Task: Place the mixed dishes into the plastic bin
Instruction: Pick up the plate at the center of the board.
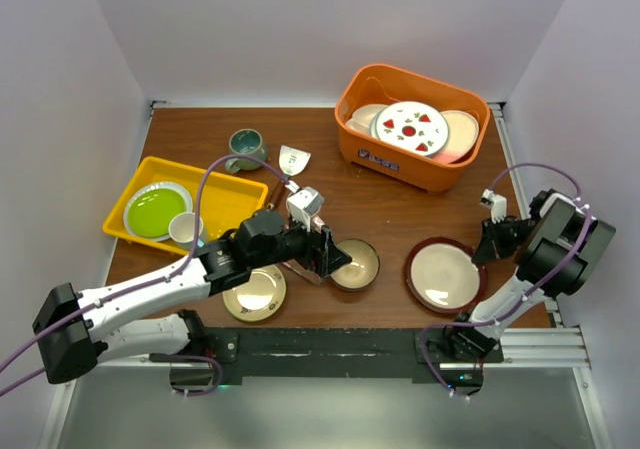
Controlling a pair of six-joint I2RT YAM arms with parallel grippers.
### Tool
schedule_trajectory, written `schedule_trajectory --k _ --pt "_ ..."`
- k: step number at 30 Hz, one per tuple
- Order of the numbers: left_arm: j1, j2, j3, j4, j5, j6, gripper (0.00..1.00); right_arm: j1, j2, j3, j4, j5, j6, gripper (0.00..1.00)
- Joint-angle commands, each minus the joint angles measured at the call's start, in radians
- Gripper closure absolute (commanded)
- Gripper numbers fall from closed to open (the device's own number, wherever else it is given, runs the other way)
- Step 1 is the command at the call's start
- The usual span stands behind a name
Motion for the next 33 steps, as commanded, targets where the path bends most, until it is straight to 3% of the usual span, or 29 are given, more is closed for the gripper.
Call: schedule_trajectory --k 1,18,33 --pt "-0.007 0.008 0.059 0.032 -0.013 0.011 0.15 0.011 0.045 0.002 -0.076 -0.064 -0.103 1.0" --pt "-0.007 0.087 0.132 0.049 -0.002 0.062 0.14 0.011 -0.049 0.124 -0.345 -0.312 -0.187 1.0" --pt "-0.002 0.299 0.312 0.06 0.035 0.214 0.12 0.013 -0.159 0.227 -0.469 -0.421 -0.178 1.0"
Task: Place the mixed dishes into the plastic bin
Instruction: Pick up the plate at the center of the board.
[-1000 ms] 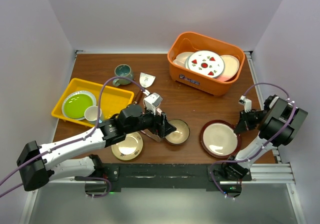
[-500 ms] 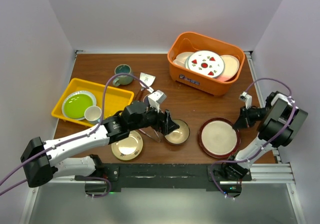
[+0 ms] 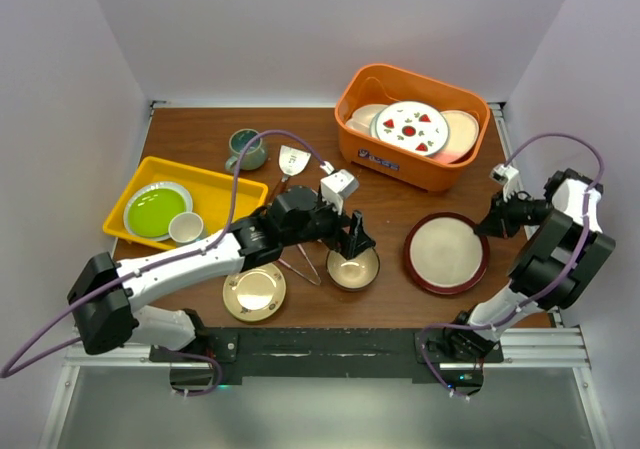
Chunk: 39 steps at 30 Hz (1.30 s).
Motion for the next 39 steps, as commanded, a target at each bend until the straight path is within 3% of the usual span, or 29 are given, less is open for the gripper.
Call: schedule_trajectory --k 1,12,34,39 --pt "-0.002 0.057 0.087 0.058 0.02 0.08 0.12 0.006 -0.072 0.048 -0.209 -0.156 0.034 1.0" --pt "0.015 0.241 0.177 0.162 0.053 0.185 0.12 0.006 -0.127 0.052 -0.202 -0.205 0.083 1.0" --pt "0.061 0.519 0.315 0.263 0.176 0.152 0.12 0.072 -0.216 0.074 -0.202 -0.298 0.192 1.0" --pt "0.069 0.556 0.328 0.279 0.196 0.117 0.31 0.101 -0.224 0.071 -0.202 -0.318 0.209 1.0"
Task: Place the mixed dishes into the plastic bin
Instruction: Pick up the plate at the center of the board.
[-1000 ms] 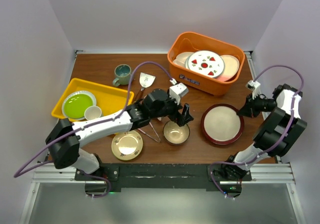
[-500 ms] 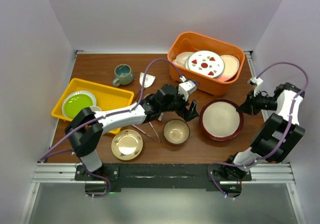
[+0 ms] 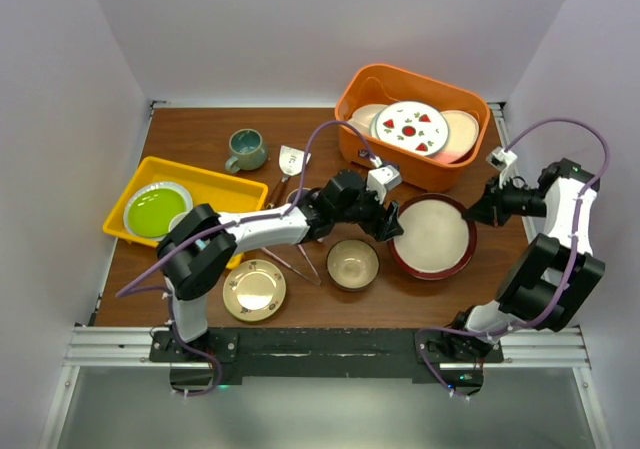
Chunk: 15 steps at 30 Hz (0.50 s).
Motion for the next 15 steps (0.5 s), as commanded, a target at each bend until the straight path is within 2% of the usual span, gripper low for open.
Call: schedule_trajectory --k 1,5,6,8,11,12,13,15 --pt "0.015 0.024 0.056 0.075 0.038 -0.031 0.33 0.024 -0.052 0.049 -0.168 -0.164 0.066 1.0" --pt "0.022 0.033 0.057 0.071 0.044 -0.049 0.46 0.036 -0.058 0.05 -0.168 -0.171 0.077 1.0" --pt "0.024 0.033 0.058 0.069 0.05 -0.052 0.53 0.039 -0.058 0.05 -0.168 -0.173 0.077 1.0" --pt "0.027 0.031 0.061 0.068 0.067 -0.063 0.58 0.042 -0.06 0.05 -0.168 -0.173 0.079 1.0" --pt "0.038 0.022 0.063 0.071 0.113 -0.088 0.85 0.045 -0.06 0.049 -0.168 -0.173 0.079 1.0" --pt "0.042 0.018 0.061 0.072 0.136 -0.104 0.88 0.045 -0.06 0.049 -0.168 -0.174 0.079 1.0" --pt "0.045 0.007 0.058 0.078 0.15 -0.112 0.97 0.047 -0.06 0.05 -0.168 -0.174 0.08 1.0" --pt "0.053 -0.01 0.046 0.088 0.171 -0.134 1.0 0.05 -0.061 0.052 -0.168 -0.173 0.08 1.0"
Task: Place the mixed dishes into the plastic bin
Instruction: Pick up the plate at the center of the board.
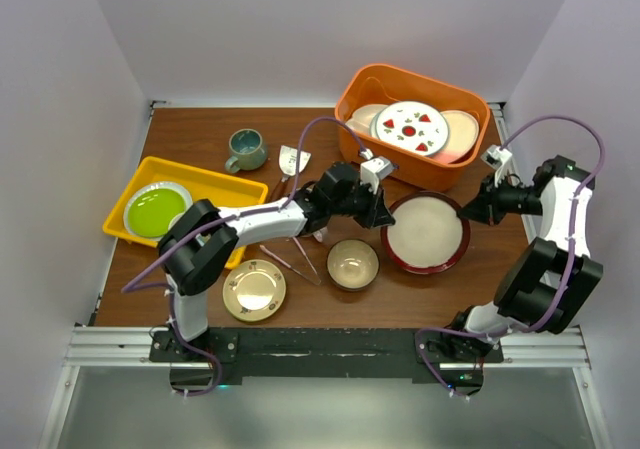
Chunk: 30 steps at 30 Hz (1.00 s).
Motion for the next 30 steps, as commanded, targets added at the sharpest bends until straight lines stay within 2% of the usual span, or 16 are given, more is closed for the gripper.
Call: schedule_trajectory --k 1,6,8,9,12,13,15,16,19,25,30 --pt "0.021 -0.061 0.022 0.089 0.098 -0.026 1.0 0.012 -0.041 0.052 -0.168 -0.151 0.059 1.0" --pt "0.045 -0.138 -0.027 0.139 0.123 -0.105 1.0 0.02 -0.043 0.051 -0.168 -0.146 0.058 1.0" --pt "0.054 -0.157 -0.041 0.161 0.128 -0.138 1.0 0.036 -0.047 0.048 -0.166 -0.137 0.059 0.96" --pt "0.058 -0.169 -0.042 0.161 0.125 -0.145 1.0 0.044 -0.049 0.046 -0.168 -0.132 0.059 0.89" --pt "0.062 -0.189 -0.044 0.158 0.117 -0.16 1.0 0.076 -0.053 0.043 -0.168 -0.119 0.064 0.8" --pt "0.062 -0.193 -0.044 0.158 0.115 -0.16 1.0 0.084 -0.055 0.039 -0.169 -0.117 0.064 0.71" --pt "0.062 -0.207 -0.044 0.158 0.105 -0.166 1.0 0.09 -0.055 0.039 -0.169 -0.111 0.068 0.64" --pt "0.064 -0.212 -0.044 0.159 0.1 -0.169 1.0 0.095 -0.055 0.039 -0.169 -0.109 0.07 0.57" --pt "0.065 -0.226 -0.042 0.162 0.091 -0.175 1.0 0.104 -0.05 0.035 -0.169 -0.105 0.074 0.52" --pt "0.07 -0.253 -0.039 0.161 0.075 -0.177 1.0 0.121 -0.04 0.042 -0.169 -0.097 0.093 0.5" --pt "0.074 -0.272 -0.038 0.159 0.054 -0.174 1.0 0.138 -0.04 0.057 -0.168 -0.099 0.131 0.53"
